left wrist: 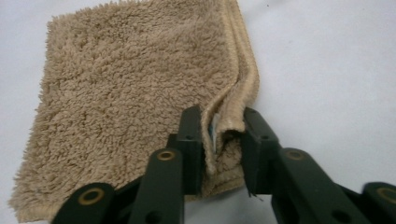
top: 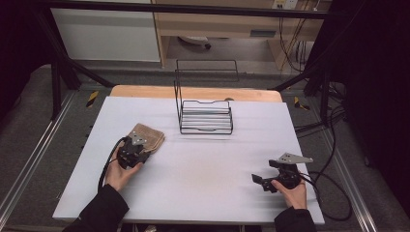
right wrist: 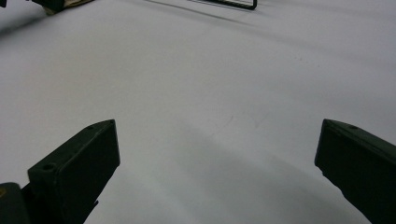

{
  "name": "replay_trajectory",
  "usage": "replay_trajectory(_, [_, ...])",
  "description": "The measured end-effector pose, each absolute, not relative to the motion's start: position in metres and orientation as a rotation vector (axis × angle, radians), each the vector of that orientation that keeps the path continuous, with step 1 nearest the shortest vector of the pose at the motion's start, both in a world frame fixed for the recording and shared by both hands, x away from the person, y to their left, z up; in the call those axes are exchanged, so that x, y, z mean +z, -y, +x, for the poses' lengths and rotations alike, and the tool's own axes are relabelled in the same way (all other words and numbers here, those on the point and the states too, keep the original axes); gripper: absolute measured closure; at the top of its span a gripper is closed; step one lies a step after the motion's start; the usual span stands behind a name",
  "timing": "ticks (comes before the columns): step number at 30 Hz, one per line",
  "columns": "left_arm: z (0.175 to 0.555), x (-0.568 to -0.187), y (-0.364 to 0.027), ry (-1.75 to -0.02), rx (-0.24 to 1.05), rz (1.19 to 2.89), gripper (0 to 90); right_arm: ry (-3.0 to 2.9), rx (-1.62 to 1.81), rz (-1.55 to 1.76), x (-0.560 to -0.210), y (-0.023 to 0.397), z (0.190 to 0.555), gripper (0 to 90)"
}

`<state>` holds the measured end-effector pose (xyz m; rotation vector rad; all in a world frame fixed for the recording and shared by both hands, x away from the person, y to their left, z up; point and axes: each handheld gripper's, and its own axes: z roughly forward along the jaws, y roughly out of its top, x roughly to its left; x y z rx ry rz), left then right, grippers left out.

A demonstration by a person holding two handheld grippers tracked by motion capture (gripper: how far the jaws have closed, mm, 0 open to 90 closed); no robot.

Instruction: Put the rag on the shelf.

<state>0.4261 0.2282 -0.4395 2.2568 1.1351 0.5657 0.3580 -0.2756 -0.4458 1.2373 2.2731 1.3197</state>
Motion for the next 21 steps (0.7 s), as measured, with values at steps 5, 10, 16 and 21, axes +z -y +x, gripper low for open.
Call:
replay_trajectory(5, [0.429,-0.438,-0.233,-1.159,0.518,2.219,78.6,-2.277,1.317,1.241,-0.446,0.275,0.358,0.5])
replay_trajectory(10, [0.427,-0.433,-0.238,-1.172,0.493,2.180,79.8,-2.275,1.321,1.243,-0.446,0.275,0.358,0.5])
replay_trajectory(16, [0.422,-0.417,-0.243,-1.169,0.466,2.123,80.3,-2.275,1.322,1.241,-0.446,0.276,0.358,0.5])
replay_trajectory(21, [0.417,-0.409,-0.245,-1.159,0.415,2.112,80.4,-2.275,1.322,1.239,-0.446,0.276,0.358,0.5])
